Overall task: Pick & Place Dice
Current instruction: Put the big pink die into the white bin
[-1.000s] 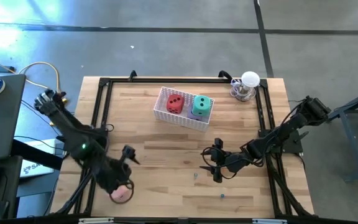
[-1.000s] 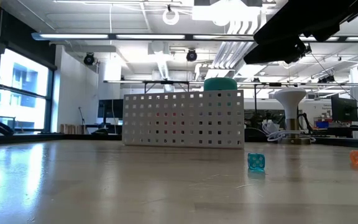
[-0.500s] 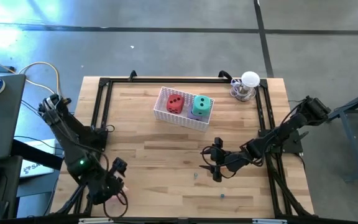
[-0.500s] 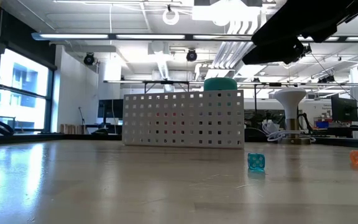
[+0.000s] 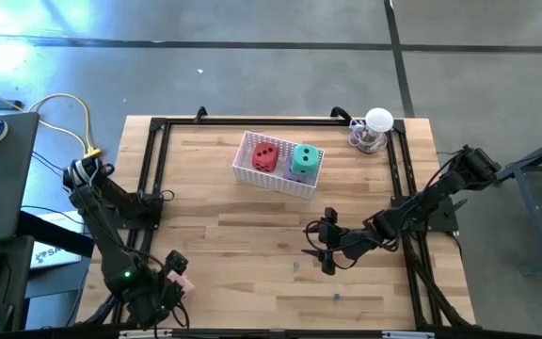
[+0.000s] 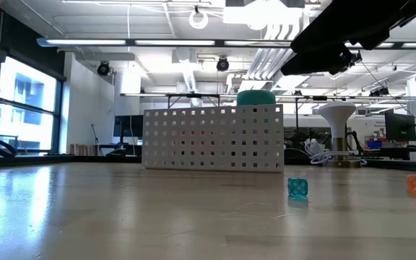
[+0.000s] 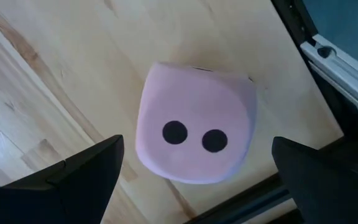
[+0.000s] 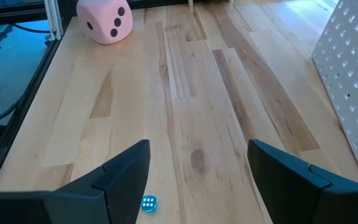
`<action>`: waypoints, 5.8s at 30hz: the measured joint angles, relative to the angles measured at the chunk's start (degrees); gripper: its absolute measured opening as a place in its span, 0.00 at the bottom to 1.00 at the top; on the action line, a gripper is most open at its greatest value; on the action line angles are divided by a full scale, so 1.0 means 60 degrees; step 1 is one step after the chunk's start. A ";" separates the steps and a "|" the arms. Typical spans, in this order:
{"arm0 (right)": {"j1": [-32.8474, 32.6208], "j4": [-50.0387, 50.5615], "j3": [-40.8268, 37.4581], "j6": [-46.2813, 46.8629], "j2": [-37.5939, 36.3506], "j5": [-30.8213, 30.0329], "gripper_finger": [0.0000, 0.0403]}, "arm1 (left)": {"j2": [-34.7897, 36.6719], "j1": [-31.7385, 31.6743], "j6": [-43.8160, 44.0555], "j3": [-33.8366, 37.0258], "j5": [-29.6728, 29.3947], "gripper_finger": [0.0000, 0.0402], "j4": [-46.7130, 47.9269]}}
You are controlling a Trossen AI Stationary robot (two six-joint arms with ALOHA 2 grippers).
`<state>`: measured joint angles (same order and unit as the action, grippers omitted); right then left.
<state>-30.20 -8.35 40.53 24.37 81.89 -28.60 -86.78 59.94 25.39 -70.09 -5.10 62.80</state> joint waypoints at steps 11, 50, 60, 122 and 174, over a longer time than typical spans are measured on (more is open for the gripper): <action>0.0174 0.0002 0.0000 0.0016 0.0000 0.0000 0.65 | -0.0044 -0.0004 0.0430 -0.0006 -0.0139 1.00 -0.0008; 0.0169 0.0109 0.0000 0.0180 0.0000 0.0007 0.65 | -0.1151 -0.0534 0.0391 -0.0002 0.0818 1.00 -0.0137; 0.0169 0.0115 0.0000 0.0180 0.0000 0.0007 0.65 | -0.1166 -0.0694 0.0396 0.0023 0.1106 1.00 -0.0469; 0.0169 0.0144 0.0000 0.0180 0.0000 0.0007 0.65 | -0.0910 -0.2150 0.0997 0.2030 0.2501 1.00 -0.3994; 0.0169 0.0148 0.0000 0.0220 0.0000 0.0005 0.65 | -0.2601 -0.1233 0.1669 -0.0088 0.1293 1.00 0.0750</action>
<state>-29.19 -7.46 40.53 25.69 81.89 -28.57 -102.39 52.54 35.40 -70.62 2.66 67.30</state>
